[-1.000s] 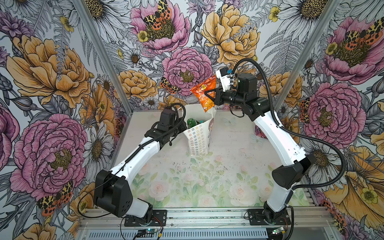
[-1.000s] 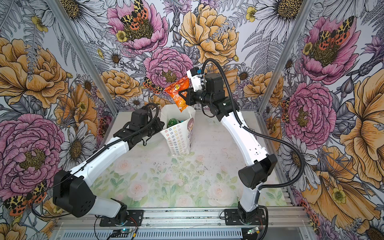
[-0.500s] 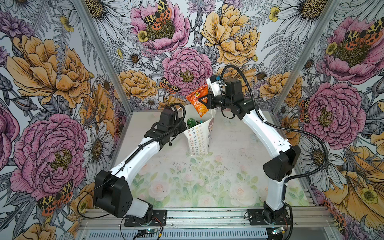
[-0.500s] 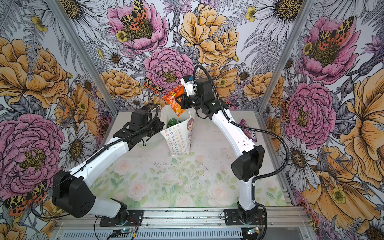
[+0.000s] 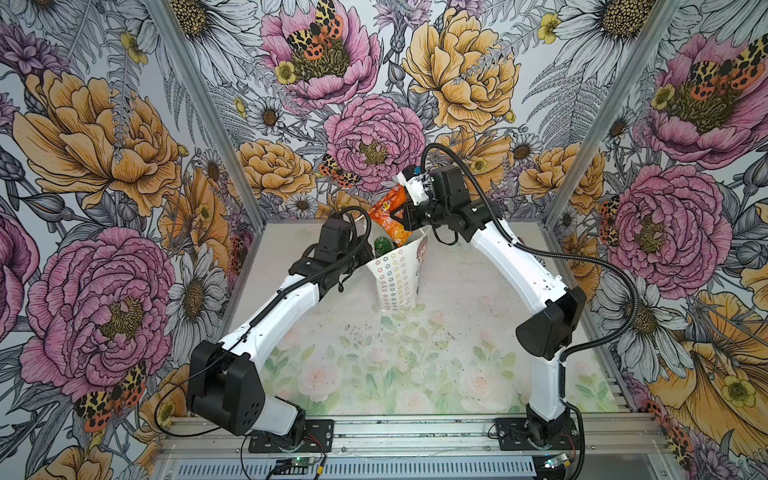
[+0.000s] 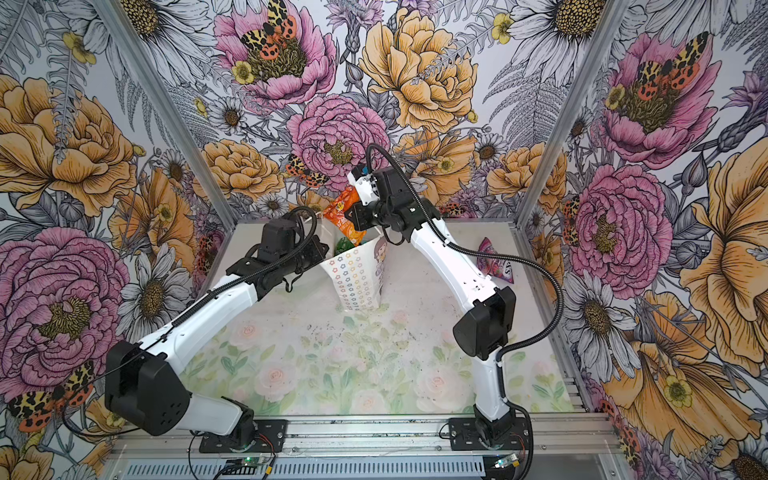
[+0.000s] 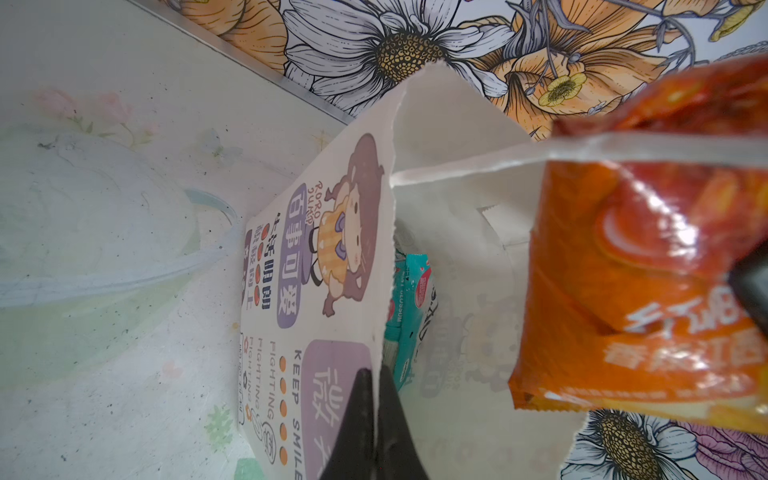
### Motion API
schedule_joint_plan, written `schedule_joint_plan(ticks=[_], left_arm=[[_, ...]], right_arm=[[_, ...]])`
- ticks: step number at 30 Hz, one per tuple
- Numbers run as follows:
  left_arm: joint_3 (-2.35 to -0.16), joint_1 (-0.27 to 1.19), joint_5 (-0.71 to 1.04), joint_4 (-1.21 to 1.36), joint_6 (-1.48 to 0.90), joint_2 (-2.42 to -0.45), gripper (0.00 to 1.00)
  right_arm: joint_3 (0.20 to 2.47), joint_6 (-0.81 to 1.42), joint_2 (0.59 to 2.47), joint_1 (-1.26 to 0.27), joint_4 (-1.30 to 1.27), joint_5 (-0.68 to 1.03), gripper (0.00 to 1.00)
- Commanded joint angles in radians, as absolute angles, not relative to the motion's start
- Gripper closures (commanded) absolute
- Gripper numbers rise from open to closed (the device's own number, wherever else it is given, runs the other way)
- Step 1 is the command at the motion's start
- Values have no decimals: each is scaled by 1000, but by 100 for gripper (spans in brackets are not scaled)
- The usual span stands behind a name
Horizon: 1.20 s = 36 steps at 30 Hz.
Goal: Place the snacks into the paper bag
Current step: 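Lower the orange packet into the bag and open the right gripper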
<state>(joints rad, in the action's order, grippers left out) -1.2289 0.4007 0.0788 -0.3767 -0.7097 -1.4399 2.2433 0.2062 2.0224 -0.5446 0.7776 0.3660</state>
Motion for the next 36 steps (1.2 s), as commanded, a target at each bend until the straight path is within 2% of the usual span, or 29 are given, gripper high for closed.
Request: schedule_joint_plan(ticks=[1, 13, 31, 36], left_arm=[[-1223, 388, 78, -319, -729, -1398, 100], [-1225, 390, 81, -311, -732, -1405, 100], [-1222, 385, 78, -310, -734, -1400, 100], [-1216, 387, 77, -307, -733, -1396, 100]], right_arm=[[2291, 168, 2042, -556, 855, 315, 100], [2534, 139, 2166, -577, 1140, 288, 100], [2554, 119, 2140, -580, 1210, 135, 100], [2561, 114, 2150, -580, 1238, 147, 100]])
